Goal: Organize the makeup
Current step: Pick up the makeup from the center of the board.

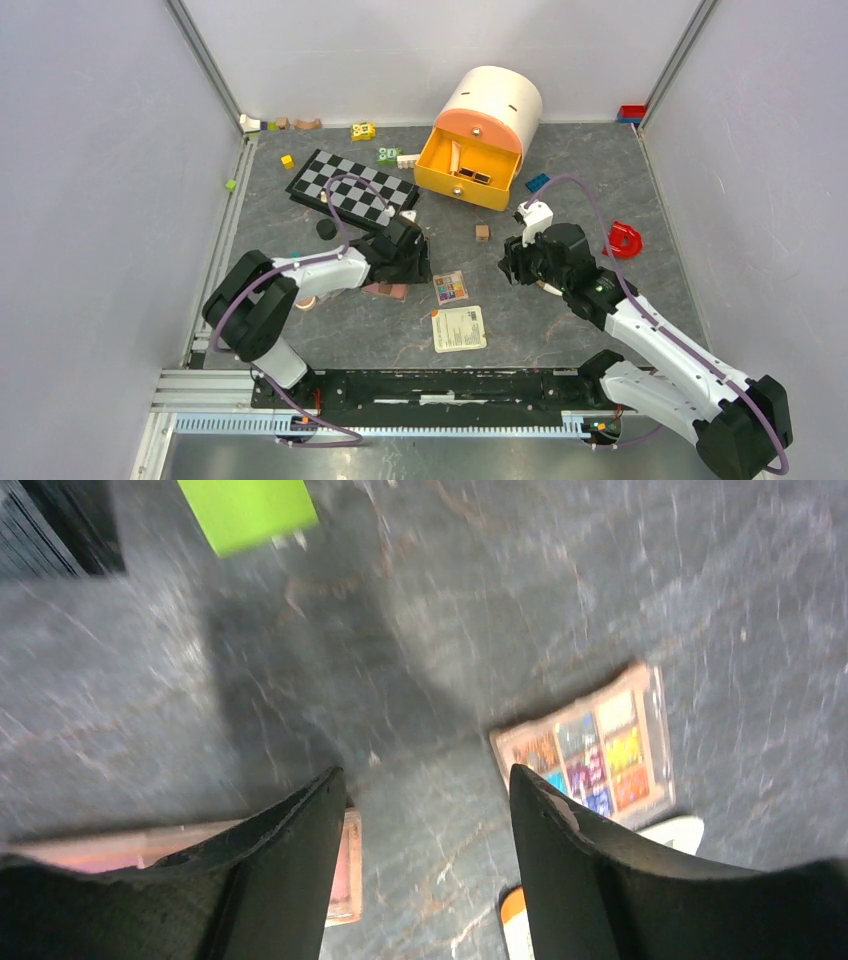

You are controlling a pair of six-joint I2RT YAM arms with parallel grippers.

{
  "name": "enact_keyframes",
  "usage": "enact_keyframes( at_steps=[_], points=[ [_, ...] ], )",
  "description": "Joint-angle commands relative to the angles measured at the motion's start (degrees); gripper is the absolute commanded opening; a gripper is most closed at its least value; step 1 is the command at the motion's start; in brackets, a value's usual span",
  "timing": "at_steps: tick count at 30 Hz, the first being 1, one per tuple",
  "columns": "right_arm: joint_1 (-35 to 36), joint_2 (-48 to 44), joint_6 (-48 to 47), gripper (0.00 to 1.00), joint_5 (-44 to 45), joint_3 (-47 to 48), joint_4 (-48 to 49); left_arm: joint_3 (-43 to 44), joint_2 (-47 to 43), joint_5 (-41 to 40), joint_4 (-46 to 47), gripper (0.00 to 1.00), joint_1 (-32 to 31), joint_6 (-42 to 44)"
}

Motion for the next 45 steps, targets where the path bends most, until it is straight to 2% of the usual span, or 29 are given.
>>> enact_keyframes(
  at_steps=[1,5,11,22,25,29,33,39,45],
  points=[
    [0.3,-0.6,0.3,0.51,-0.3,-0.6,0.8,-6.0,-4.6,-0.1,-3.3,0.68,-2.5,-2.3],
    [0.3,-0.5,0.4,0.51,-0.5,-1.0,1.2,-12.1,-9.6,-2.6,-5.8,0.68,-3.1,-5.0],
    [0.2,-0.1,0.7,0.51,-1.2,-1.5,2.0,-15.8,-18.0,-5.0,-9.9,0.70,-3.1,-6.3],
    [0.3,-0.4,0.1,0.51,-1.2,-0.8,0.4,-4.2,-23.6,-9.8,-20.2,0.76,-3.0,-1.3],
    [0.2,-0.5,-0.2,0.51,-1.0,-1.3,0.6,-3.3,-24.3,-12.1,-21.8,0.78,-2.0,0.6],
    [0.3,0.0,-0.2,0.51,-1.2,-0.9,0.3,-6.2,-24.0,-8.7,-19.5,0.78,1.6,2.3],
    [0.3,0.0,-0.1,0.52,-1.5,-1.1,0.9,-7.5,-22.3,-7.0,-17.4,0.80,2.5,5.1],
    [0.2,1.2,-0.7,0.52,-2.5,-0.5,0.7,-8.4,-21.1,-7.7,-15.0,0.92,2.8,7.9],
    [0.3,1.6,-0.9,0.52,-2.8,-0.5,0.5,-8.5,-17.7,-11.6,-15.2,0.95,3.0,9.2]
  ],
)
